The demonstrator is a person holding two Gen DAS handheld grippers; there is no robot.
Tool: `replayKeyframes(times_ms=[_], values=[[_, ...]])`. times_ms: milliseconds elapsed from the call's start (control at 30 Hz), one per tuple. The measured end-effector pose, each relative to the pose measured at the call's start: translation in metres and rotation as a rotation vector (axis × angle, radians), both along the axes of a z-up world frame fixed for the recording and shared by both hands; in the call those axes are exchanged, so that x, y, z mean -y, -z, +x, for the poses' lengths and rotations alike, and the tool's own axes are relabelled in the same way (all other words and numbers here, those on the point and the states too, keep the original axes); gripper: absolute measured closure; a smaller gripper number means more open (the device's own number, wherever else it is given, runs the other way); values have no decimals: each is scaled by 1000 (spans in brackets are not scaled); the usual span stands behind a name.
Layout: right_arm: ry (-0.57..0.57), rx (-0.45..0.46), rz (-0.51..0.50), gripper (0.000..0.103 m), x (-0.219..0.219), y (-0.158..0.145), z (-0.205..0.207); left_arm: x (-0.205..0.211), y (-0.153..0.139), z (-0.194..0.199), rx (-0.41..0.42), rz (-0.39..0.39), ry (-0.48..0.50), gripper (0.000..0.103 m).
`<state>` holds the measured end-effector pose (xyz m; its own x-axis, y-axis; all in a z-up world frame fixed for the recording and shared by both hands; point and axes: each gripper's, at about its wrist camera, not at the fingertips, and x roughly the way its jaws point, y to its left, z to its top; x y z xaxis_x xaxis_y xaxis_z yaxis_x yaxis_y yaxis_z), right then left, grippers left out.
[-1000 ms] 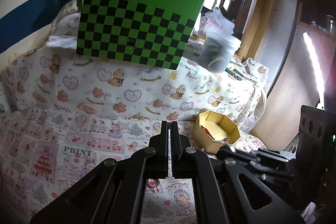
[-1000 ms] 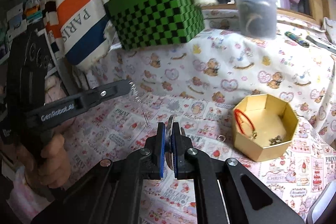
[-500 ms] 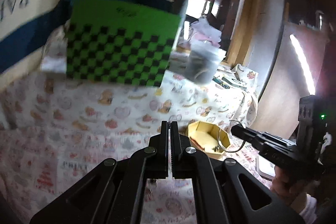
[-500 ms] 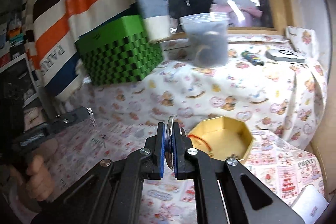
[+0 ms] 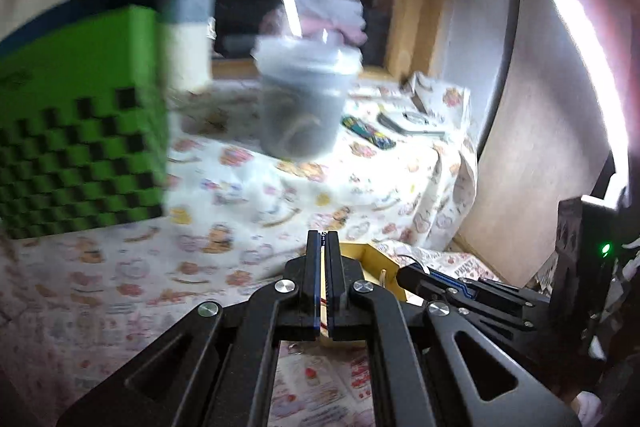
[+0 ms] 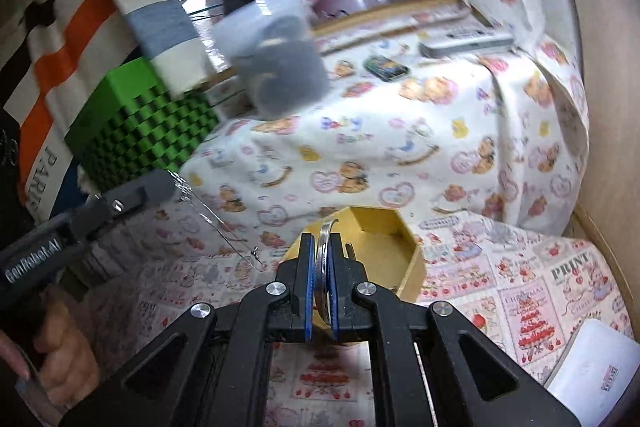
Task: Organize jewelry
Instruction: 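Carry the silver chain over the yellow box with both tools and lower it in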
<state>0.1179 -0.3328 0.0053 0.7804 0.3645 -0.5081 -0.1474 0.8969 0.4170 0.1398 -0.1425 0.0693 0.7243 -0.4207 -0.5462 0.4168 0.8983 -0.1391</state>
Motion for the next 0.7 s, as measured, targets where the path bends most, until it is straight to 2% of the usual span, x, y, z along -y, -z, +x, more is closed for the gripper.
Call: replayKeyframes(times_ms=[200,367,467,567,700], values=[[-5,-105,108,96,18,19,16,24,26,23,-83,-30,48,102],[18,-140,89,96,21,24,21,35,37,36,-100,-27,49,102],[21,-164,65,96,18,26,22,40,45,46,-142,-39,49,102],[22,-174,31,96,13,28,21,47,45,50,-125,-5,42,102],[23,-175,22,96,11,28,22,48,42,54,-110,2,16,102]])
